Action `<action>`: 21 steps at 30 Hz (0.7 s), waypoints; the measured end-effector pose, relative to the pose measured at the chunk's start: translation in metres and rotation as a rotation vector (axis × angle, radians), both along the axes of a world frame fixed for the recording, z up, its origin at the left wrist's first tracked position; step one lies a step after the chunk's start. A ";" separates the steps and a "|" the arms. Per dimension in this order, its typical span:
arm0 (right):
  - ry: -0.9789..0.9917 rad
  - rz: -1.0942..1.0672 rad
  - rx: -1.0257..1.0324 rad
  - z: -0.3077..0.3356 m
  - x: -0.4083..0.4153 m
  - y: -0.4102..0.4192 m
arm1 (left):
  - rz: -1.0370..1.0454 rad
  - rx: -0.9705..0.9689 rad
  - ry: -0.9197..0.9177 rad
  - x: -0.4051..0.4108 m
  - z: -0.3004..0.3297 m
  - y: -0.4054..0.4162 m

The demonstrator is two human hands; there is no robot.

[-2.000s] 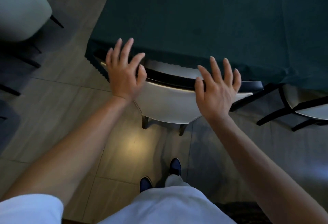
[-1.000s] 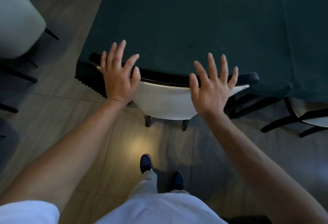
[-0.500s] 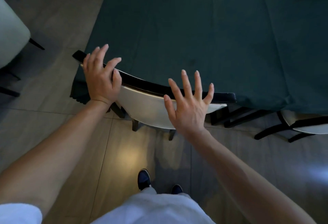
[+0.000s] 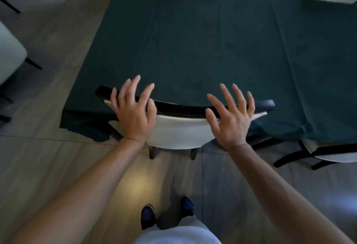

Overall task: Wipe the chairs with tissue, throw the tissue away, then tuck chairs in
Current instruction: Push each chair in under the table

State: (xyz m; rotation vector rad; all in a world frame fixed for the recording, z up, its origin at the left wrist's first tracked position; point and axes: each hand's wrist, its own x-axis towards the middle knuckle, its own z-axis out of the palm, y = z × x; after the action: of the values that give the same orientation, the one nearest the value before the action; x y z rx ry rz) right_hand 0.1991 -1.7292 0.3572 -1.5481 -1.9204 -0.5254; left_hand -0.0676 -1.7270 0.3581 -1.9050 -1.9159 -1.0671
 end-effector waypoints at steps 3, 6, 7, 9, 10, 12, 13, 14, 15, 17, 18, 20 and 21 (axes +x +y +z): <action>0.055 -0.011 0.002 -0.002 -0.009 0.000 | 0.003 -0.007 0.043 -0.009 -0.002 0.000; 0.080 0.002 0.006 0.000 -0.012 0.002 | 0.013 -0.027 0.057 -0.008 0.001 -0.001; 0.080 0.009 0.004 0.000 -0.010 0.001 | 0.022 -0.038 0.054 -0.006 0.001 -0.002; 0.072 0.016 -0.007 -0.001 -0.007 -0.001 | 0.037 -0.065 0.051 -0.004 0.001 -0.004; 0.072 0.021 -0.014 -0.001 -0.007 -0.001 | 0.046 -0.085 0.052 -0.004 0.001 -0.005; 0.085 0.030 -0.032 -0.001 -0.007 -0.001 | 0.072 -0.138 0.053 -0.004 0.004 -0.007; 0.097 0.032 -0.046 0.000 -0.007 -0.001 | 0.086 -0.171 0.056 -0.003 0.006 -0.008; 0.107 0.035 -0.062 0.000 -0.006 -0.001 | 0.099 -0.205 0.064 -0.001 0.008 -0.009; 0.116 0.038 -0.080 0.000 -0.005 -0.003 | 0.109 -0.238 0.072 0.000 0.010 -0.011; 0.126 0.042 -0.135 0.001 -0.004 -0.006 | 0.125 -0.304 0.092 0.002 0.014 -0.015; 0.127 0.039 -0.171 0.003 -0.004 -0.007 | 0.133 -0.338 0.104 0.003 0.017 -0.017; 0.130 0.034 -0.257 0.008 -0.004 -0.010 | 0.141 -0.414 0.129 0.004 0.022 -0.020; 0.134 0.030 -0.306 0.011 -0.005 -0.011 | 0.135 -0.455 0.139 0.003 0.025 -0.020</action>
State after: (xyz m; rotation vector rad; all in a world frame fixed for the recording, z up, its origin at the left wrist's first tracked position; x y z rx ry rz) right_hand 0.1945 -1.7406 0.3681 -1.6917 -1.9845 -0.1129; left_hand -0.0651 -1.7468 0.3827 -1.9624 -2.3092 -0.4708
